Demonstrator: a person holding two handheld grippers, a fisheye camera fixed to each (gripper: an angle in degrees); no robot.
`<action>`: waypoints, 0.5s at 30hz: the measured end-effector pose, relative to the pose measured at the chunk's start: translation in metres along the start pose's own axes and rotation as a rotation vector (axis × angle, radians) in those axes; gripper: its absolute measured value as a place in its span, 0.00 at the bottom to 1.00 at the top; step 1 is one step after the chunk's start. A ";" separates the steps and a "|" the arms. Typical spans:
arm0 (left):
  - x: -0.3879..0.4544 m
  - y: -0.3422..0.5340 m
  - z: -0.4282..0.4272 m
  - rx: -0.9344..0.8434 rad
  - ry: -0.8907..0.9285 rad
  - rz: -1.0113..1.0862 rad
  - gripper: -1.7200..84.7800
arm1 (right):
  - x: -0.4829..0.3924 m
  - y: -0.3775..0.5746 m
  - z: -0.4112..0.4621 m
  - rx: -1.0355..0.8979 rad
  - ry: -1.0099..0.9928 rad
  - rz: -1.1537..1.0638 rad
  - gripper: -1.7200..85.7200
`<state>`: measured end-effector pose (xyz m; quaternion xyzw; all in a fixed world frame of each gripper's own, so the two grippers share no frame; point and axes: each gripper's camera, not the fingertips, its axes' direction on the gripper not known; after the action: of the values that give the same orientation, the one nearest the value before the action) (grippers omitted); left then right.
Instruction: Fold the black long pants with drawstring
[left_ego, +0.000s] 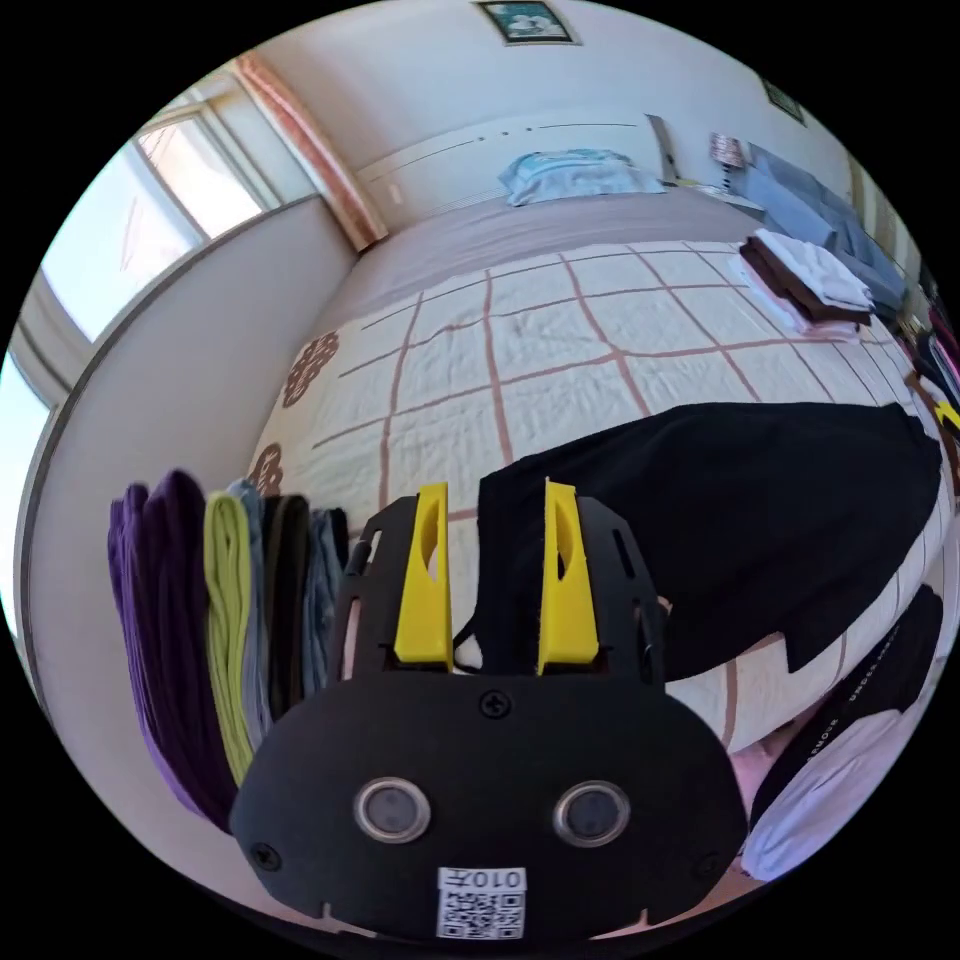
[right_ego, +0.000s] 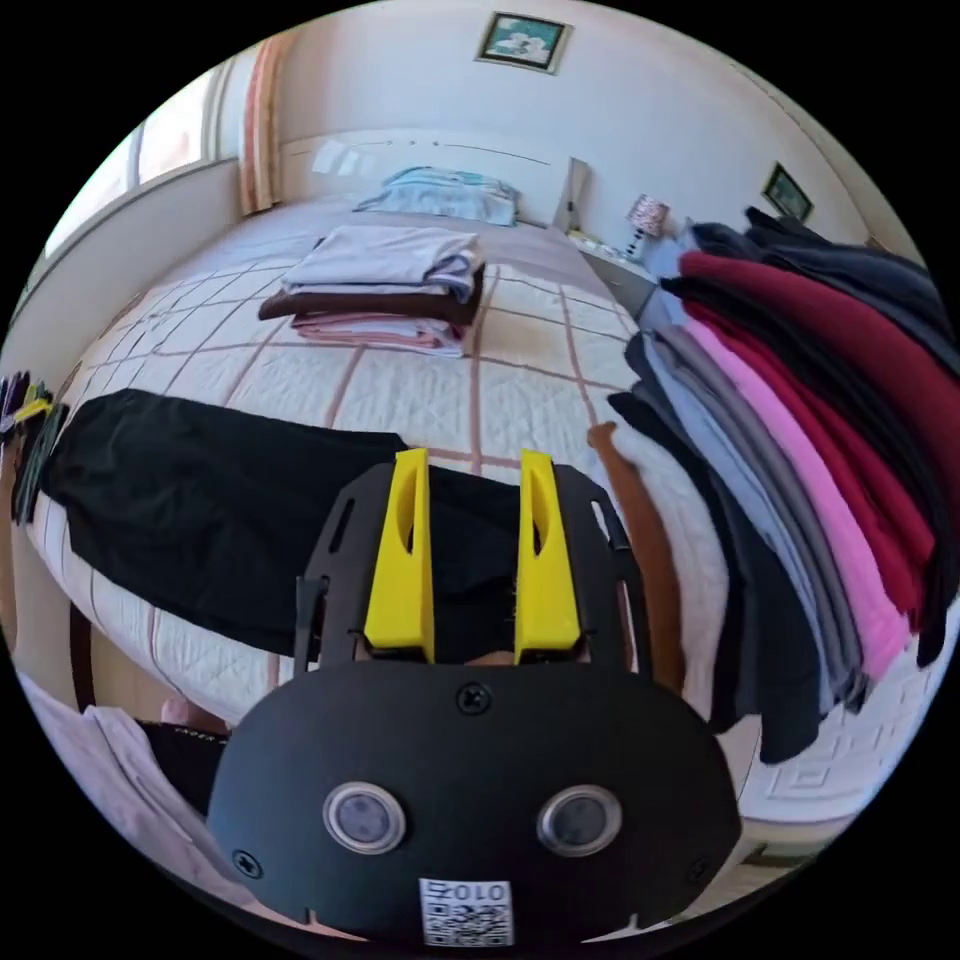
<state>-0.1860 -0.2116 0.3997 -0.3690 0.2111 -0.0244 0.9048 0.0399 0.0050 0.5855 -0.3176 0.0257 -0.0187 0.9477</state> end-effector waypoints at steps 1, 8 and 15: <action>0.011 -0.008 0.004 0.010 0.018 0.042 0.19 | -0.006 -0.007 0.019 -0.053 -0.046 -0.045 0.15; 0.106 -0.064 0.071 -0.172 0.126 0.300 0.21 | 0.007 -0.013 0.098 -0.219 -0.126 -0.017 0.09; 0.109 -0.030 0.040 -0.133 0.139 0.375 0.23 | 0.031 0.065 -0.004 0.095 -0.147 -0.094 0.05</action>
<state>-0.0671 -0.2286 0.4056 -0.3797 0.3390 0.1330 0.8504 0.0714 0.0529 0.5413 -0.2734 -0.0597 -0.0408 0.9592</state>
